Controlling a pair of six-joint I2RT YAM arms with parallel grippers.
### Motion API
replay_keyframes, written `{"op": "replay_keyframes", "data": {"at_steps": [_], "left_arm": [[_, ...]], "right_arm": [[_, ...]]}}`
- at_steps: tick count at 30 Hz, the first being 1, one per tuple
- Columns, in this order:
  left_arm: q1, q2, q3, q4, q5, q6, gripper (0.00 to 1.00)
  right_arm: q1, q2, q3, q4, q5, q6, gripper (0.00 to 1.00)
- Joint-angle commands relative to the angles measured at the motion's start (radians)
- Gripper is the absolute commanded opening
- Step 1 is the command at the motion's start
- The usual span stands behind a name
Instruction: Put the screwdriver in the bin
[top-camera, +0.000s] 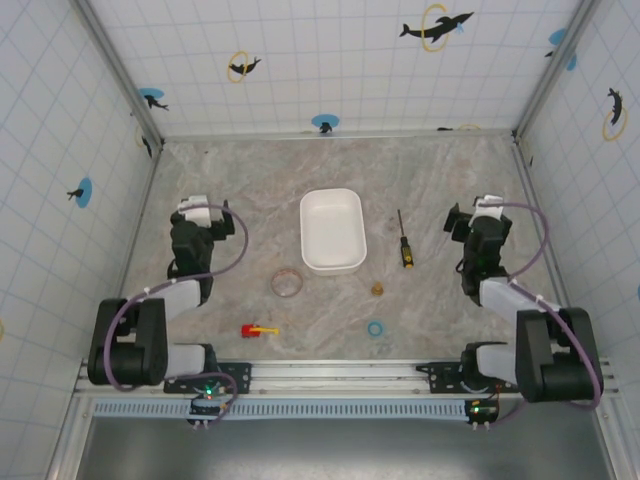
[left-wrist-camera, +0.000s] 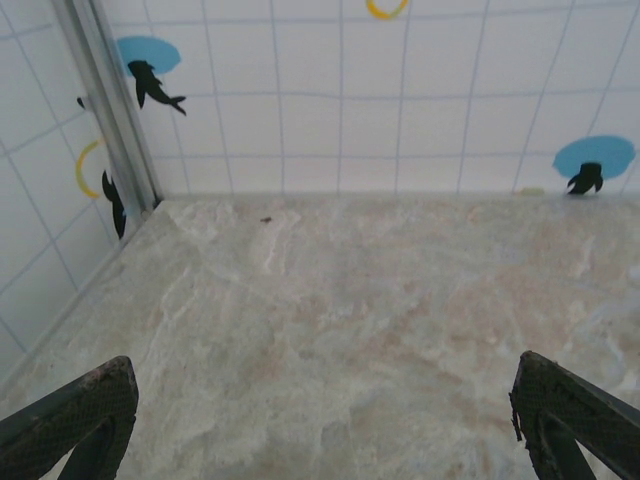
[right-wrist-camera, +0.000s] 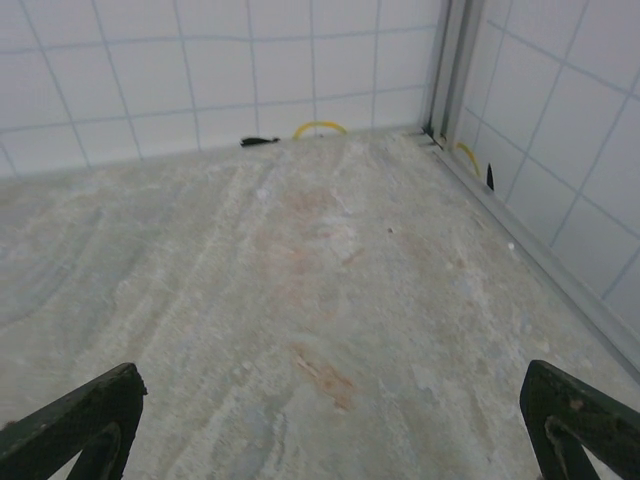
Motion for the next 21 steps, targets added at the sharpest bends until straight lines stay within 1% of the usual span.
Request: {"op": "replay_keyframes", "data": {"at_steps": [1,3,6,7,11,13,16,21], "left_arm": [[0.001,-0.072,0.086,-0.311,0.047,-0.125,0.98],[0.0,-0.098,0.116,-0.401,0.115,-0.154,0.98],[-0.001,-0.134,0.114,-0.453,0.237,-0.18,0.98],[-0.004,-0.144,0.111,-0.466,0.261,-0.217,0.98],[-0.029,-0.174,0.096,-0.516,0.296,-0.259,0.98],[-0.049,-0.183,0.09,-0.539,0.299,-0.259,0.98],[-0.066,-0.177,0.096,-0.572,0.301,-0.261,0.98],[-0.081,-0.149,0.107,-0.608,0.324,-0.273,0.98]], "right_arm": [[0.011,-0.072,0.094,-0.234,-0.091,0.028,0.99],[0.015,-0.086,0.147,-0.341,-0.161,0.056,0.99],[0.027,-0.071,0.238,-0.522,-0.26,0.117,0.99],[0.035,-0.058,0.267,-0.577,-0.295,0.131,0.99],[0.093,0.011,0.343,-0.743,-0.383,0.154,0.99],[0.137,0.05,0.377,-0.824,-0.383,0.154,0.99],[0.201,0.107,0.419,-0.893,-0.364,0.162,1.0],[0.276,0.22,0.479,-0.974,-0.286,0.165,0.94]]}}
